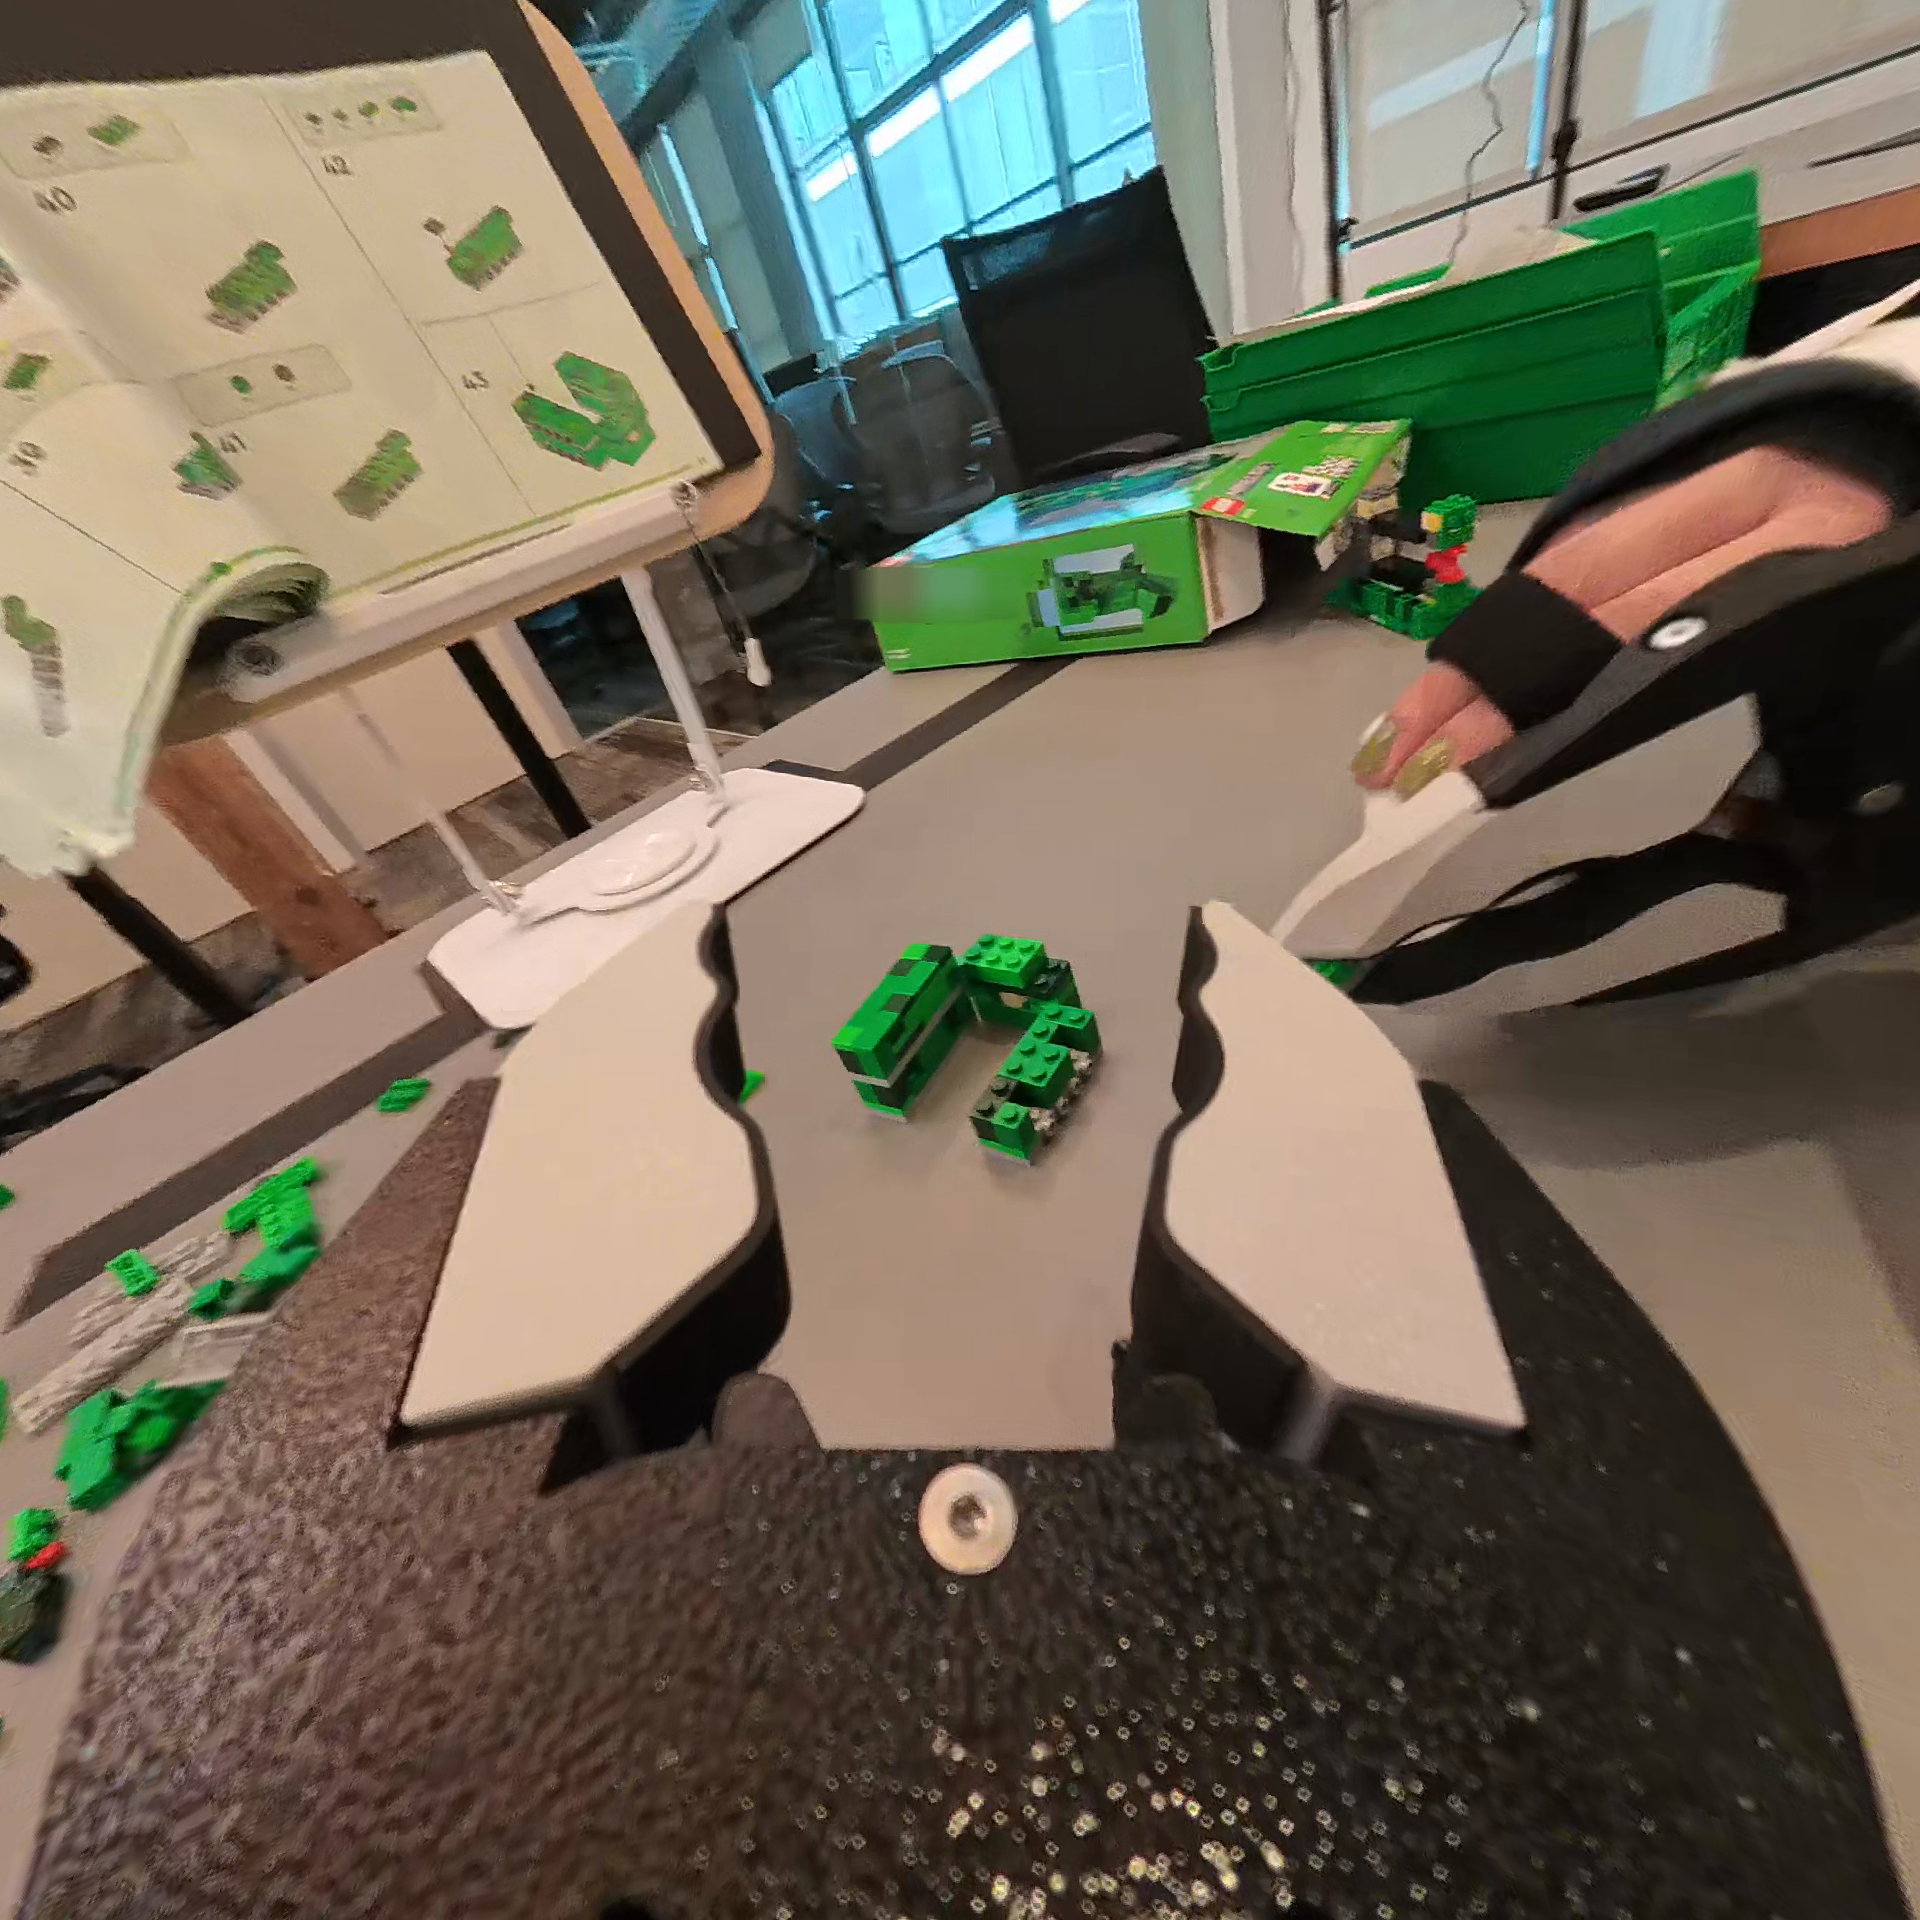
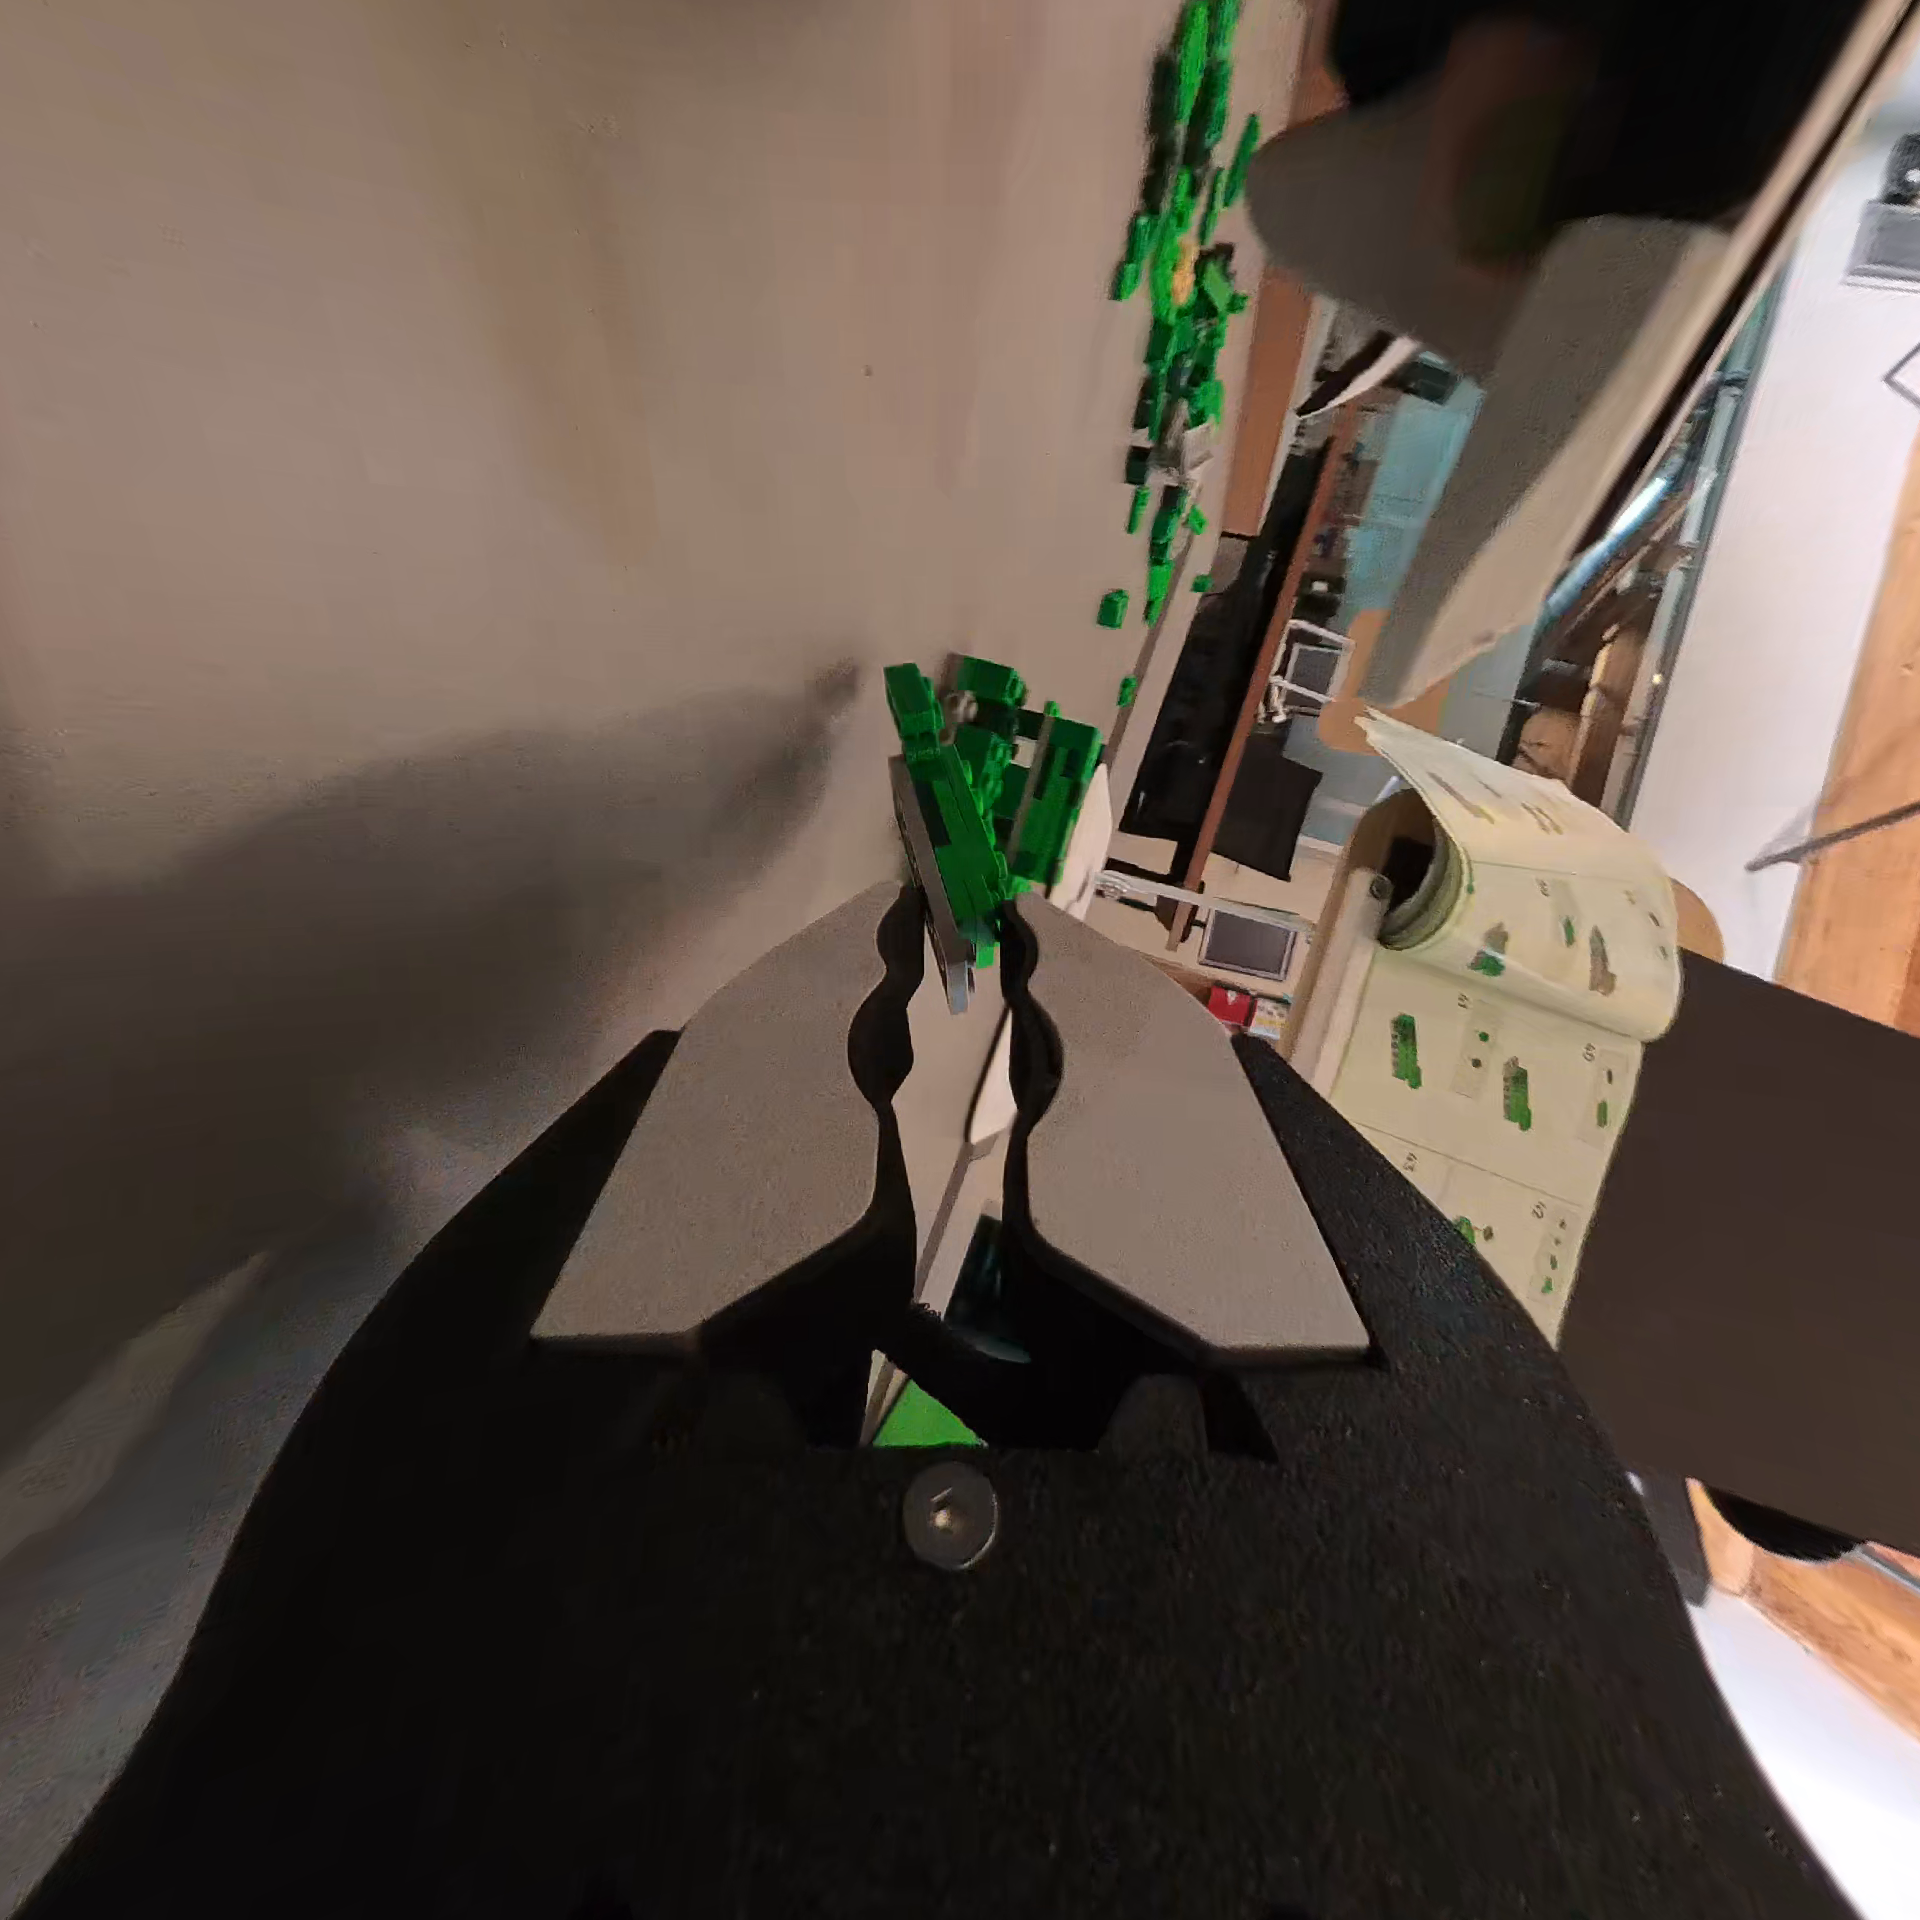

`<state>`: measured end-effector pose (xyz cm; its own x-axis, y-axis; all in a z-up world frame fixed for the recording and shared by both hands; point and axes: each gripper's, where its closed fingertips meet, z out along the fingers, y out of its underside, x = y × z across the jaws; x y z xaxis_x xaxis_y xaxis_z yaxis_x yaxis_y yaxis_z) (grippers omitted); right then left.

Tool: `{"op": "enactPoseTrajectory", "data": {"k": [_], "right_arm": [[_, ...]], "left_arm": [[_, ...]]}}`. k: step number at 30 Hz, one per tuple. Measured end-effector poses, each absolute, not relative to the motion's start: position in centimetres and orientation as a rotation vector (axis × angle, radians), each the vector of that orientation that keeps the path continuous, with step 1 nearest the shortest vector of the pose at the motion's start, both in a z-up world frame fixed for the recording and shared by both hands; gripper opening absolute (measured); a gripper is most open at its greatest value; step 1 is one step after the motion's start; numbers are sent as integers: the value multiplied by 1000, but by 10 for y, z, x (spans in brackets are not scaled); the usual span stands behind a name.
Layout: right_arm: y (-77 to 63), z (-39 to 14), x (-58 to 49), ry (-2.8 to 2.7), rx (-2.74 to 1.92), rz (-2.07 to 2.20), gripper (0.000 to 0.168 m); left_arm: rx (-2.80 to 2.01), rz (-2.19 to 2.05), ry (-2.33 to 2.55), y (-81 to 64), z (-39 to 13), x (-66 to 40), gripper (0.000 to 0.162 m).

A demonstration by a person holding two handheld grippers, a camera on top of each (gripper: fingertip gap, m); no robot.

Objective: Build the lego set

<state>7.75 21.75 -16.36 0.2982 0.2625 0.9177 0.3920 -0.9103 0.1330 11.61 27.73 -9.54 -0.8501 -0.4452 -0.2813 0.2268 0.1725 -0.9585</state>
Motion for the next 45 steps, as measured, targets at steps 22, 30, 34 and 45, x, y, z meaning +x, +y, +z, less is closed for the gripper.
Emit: {"op": "enactPoseTrajectory", "data": {"k": [22,30,34,45], "right_arm": [[203,-181,49,585,-2152,-8,59],[223,-184,32,524,-2189,98,50],[242,-160,20,380,-2070,58,45],[139,-82,93,657,-1385,-1066,44]], "left_arm": [[-752,-1700,2084,291,-107,76,96],[-851,-1450,2287,289,-157,29,93],[-838,-1296,2361,285,-170,15,84],[-736,-1080,2428,257,-194,56,49]]}}
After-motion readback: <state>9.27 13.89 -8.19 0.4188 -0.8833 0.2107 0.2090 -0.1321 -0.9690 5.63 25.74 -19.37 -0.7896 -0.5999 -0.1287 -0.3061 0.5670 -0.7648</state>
